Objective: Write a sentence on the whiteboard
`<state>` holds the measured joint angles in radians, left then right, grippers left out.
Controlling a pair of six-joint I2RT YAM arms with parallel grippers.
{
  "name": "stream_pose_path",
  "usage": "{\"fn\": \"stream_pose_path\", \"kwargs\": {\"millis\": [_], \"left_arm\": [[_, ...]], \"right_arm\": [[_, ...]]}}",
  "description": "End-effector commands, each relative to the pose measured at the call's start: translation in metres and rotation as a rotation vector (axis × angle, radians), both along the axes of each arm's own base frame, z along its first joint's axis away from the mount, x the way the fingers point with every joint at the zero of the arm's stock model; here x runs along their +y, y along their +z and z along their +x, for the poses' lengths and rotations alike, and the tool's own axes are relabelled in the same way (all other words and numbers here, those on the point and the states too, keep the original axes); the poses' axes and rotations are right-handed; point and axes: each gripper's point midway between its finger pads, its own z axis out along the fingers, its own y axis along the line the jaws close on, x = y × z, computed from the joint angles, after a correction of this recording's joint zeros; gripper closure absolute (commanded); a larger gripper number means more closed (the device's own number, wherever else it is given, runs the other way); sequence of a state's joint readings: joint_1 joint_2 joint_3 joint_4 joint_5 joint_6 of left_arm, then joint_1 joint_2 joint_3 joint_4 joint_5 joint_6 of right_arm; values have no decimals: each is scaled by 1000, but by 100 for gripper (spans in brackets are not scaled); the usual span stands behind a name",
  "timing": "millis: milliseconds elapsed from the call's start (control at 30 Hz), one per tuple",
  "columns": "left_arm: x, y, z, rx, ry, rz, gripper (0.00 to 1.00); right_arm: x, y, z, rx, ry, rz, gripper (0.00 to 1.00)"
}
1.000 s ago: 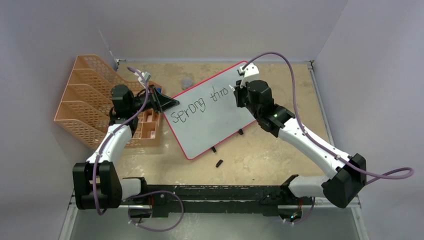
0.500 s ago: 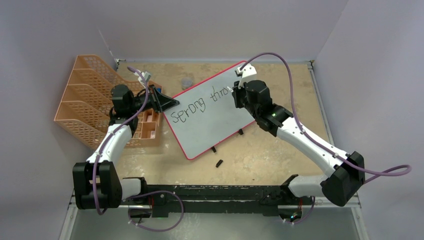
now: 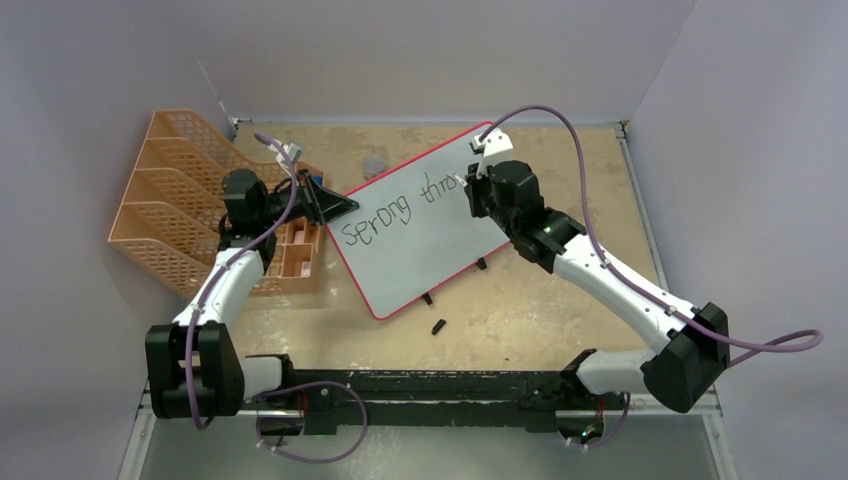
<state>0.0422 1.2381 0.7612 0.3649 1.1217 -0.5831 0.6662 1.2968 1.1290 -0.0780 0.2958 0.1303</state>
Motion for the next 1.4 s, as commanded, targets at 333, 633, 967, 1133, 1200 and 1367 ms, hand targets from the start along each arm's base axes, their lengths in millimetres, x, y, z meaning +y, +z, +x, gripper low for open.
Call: {"fn": "stream_pose_path", "kwargs": {"millis": [333, 633, 967, 1133, 1200, 1367], "left_arm": [[-10, 1, -10, -20, -81, 10, 100], [-10, 1, -10, -22, -82, 10, 100], [-10, 1, -10, -22, -82, 10, 100], [-10, 1, -10, -23, -83, 10, 100], [-10, 1, -10, -23, -80, 10, 100], [-10, 1, -10, -24, -81, 10, 100]], "right_arm": [[-7, -4, -7, 20, -10, -9, 100], [-14, -6, -3, 14, -51, -27, 100], [-18, 11, 6, -47, -95, 4, 100], [-12, 24, 9, -78, -79, 28, 100], [-11, 28, 9, -90, -75, 40, 100], [-14, 36, 9, -108, -83, 49, 100]]}}
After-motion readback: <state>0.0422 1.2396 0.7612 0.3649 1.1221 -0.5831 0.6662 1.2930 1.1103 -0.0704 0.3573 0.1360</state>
